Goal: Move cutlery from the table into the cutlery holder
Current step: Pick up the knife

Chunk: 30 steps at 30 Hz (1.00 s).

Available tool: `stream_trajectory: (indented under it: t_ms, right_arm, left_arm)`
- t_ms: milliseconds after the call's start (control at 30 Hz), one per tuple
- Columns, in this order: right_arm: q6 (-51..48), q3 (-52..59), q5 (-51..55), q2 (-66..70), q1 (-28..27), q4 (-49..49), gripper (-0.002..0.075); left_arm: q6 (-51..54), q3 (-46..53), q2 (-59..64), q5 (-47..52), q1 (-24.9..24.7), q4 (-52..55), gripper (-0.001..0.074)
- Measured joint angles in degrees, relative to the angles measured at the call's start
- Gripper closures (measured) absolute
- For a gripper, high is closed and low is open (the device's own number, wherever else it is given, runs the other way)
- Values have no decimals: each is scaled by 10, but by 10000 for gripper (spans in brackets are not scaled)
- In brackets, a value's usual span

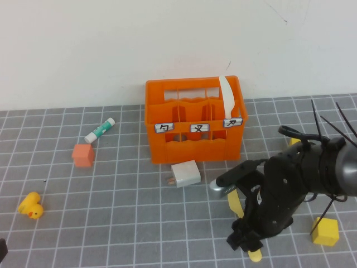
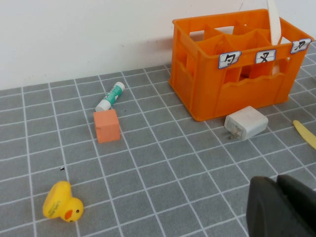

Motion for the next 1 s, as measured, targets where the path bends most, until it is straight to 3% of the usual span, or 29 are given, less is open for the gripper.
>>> stream_trajectory:
  t_ms: [567,1000]
  right_arm:
    - [-33,40,-36,-9,0,-5,315]
    - [-108,40,-35,-9,0,-14,526]
  left_arm:
    - [-4,0,0,1,0,-2,735]
    - [-4,0,0,1,0,-2,735]
